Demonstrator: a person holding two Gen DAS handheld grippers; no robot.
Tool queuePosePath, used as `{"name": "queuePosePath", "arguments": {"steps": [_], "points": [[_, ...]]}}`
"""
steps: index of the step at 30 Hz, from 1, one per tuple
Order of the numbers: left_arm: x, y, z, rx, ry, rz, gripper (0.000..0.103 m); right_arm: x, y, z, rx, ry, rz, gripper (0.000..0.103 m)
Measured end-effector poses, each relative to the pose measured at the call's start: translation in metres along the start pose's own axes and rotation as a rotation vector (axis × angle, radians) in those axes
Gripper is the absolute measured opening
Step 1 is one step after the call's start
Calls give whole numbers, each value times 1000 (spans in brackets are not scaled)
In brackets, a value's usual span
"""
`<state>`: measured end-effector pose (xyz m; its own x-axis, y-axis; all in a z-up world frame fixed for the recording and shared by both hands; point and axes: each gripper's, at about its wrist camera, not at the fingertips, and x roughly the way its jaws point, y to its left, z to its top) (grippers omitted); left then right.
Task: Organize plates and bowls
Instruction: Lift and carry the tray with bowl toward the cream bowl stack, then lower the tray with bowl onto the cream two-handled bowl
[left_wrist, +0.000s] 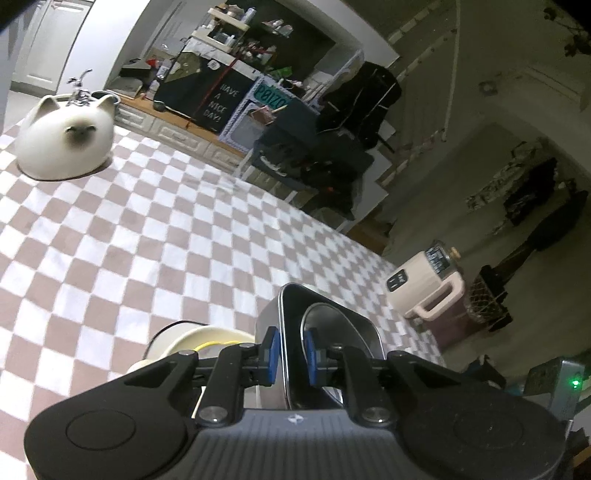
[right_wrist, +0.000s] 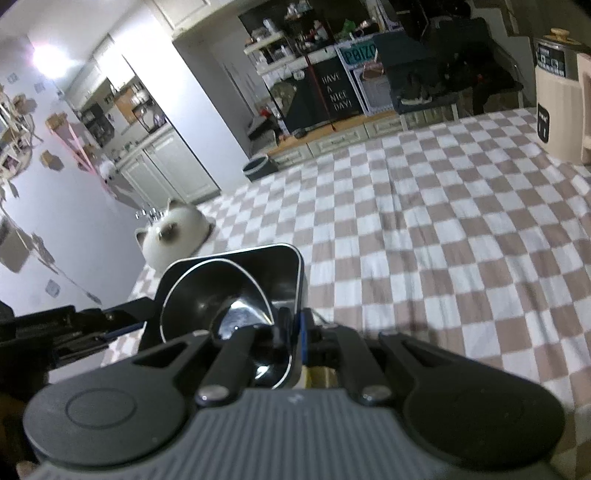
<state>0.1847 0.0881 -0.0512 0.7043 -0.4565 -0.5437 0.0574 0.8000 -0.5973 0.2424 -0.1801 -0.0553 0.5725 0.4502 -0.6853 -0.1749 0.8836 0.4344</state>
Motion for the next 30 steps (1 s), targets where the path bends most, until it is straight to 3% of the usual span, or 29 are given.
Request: {"name": "queuePosePath", "arguments": {"steps": [2,18,30], "points": [[-4,5,-2,-5,-4,15,22,4,4,-1,-11,10,4,7],[-7,39,-16,-24,50,114,22,32,31,-16,-55,124,-41,8],[12,39,-19,7,108,128,27,35,29,-17,-56,154,-96,10]]}}
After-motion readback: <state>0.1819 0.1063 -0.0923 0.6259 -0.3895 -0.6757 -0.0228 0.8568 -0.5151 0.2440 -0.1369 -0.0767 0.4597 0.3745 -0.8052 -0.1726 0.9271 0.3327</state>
